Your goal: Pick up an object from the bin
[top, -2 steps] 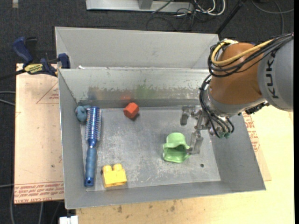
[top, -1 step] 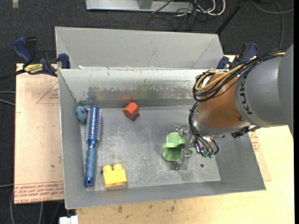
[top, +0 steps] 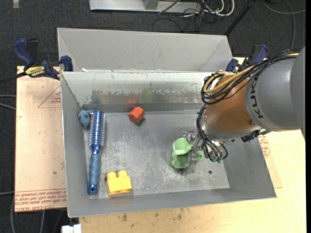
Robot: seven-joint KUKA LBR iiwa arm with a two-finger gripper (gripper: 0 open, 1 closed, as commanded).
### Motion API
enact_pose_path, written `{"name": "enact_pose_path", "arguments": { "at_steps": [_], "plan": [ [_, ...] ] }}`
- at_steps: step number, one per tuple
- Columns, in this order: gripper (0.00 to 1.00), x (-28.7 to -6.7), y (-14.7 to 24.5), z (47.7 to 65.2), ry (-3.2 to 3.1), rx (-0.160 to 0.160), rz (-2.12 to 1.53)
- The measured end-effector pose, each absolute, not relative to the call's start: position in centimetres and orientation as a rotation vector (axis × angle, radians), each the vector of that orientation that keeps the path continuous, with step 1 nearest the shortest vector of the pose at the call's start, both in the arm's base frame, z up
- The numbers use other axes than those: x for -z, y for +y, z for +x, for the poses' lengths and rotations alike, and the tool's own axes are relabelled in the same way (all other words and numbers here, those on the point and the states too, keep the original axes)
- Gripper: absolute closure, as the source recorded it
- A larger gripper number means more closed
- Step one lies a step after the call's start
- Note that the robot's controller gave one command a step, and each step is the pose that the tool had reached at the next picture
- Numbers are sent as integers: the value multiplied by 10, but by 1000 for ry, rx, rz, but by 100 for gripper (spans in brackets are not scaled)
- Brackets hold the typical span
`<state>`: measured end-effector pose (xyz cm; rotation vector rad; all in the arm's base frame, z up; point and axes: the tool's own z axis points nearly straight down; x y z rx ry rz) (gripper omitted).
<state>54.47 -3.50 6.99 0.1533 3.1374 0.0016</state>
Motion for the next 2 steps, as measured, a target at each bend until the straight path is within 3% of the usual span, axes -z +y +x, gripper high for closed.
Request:
{"name": "enact_pose_path", "arguments": {
  "at_steps": [1, 2],
  "plan": [
    [100, -183, -46, 569, 3126, -1, 144],
    [100, -237, -37, 550, 3131, -2, 131]
  ]
}}
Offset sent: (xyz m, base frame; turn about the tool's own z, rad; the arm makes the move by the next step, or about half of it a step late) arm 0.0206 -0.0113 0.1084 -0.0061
